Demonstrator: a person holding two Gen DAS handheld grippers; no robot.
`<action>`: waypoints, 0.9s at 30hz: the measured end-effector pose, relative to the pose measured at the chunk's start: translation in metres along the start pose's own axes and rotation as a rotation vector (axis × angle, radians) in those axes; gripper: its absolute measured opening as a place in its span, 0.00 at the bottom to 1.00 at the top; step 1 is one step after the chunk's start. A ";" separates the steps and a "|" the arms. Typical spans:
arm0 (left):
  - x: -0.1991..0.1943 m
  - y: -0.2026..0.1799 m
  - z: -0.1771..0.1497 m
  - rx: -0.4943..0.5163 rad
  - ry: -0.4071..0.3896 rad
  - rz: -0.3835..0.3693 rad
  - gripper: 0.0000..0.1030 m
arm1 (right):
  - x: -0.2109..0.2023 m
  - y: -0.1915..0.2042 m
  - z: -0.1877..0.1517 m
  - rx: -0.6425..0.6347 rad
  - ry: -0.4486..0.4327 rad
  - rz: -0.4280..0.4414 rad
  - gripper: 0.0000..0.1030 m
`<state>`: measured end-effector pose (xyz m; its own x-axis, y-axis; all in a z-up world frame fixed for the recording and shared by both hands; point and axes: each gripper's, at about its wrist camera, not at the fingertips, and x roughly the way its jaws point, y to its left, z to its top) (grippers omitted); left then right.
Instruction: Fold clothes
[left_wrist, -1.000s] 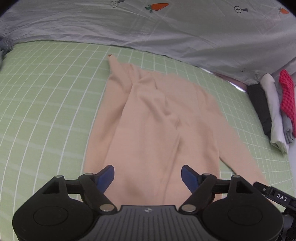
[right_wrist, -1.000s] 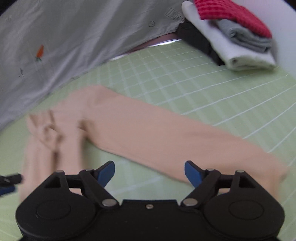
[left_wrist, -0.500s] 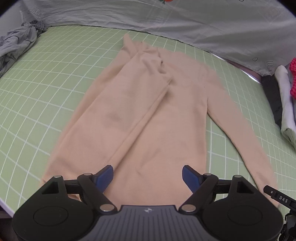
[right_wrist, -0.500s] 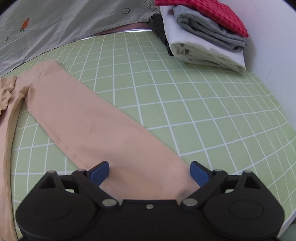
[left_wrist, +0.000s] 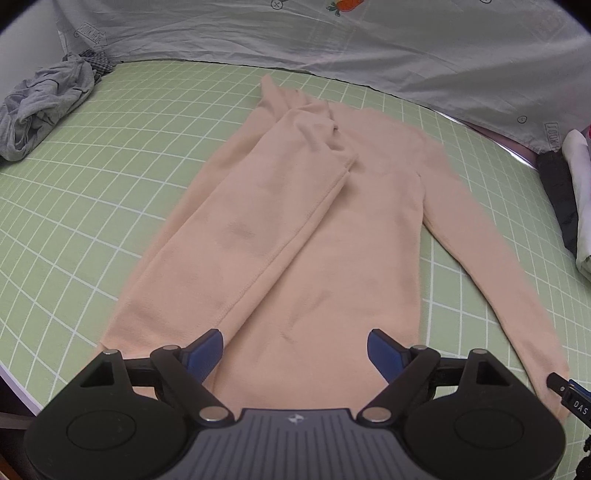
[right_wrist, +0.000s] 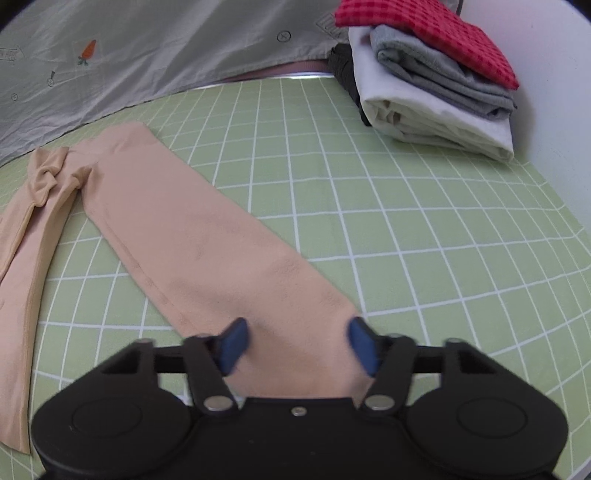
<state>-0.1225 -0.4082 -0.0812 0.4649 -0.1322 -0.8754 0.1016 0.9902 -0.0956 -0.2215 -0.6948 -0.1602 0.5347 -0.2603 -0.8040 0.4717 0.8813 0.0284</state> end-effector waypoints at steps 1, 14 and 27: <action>0.001 0.003 0.000 -0.004 0.002 -0.002 0.83 | -0.001 -0.001 0.000 0.002 -0.008 0.002 0.29; 0.012 0.081 0.018 0.029 0.045 -0.047 0.83 | -0.023 0.030 0.010 0.302 -0.066 0.033 0.09; 0.028 0.185 0.087 0.168 0.004 -0.139 0.83 | -0.033 0.233 0.038 0.377 -0.177 0.254 0.09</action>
<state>-0.0138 -0.2329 -0.0824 0.4325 -0.2667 -0.8613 0.3102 0.9409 -0.1356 -0.1028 -0.4962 -0.1045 0.7611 -0.1478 -0.6316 0.5151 0.7295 0.4500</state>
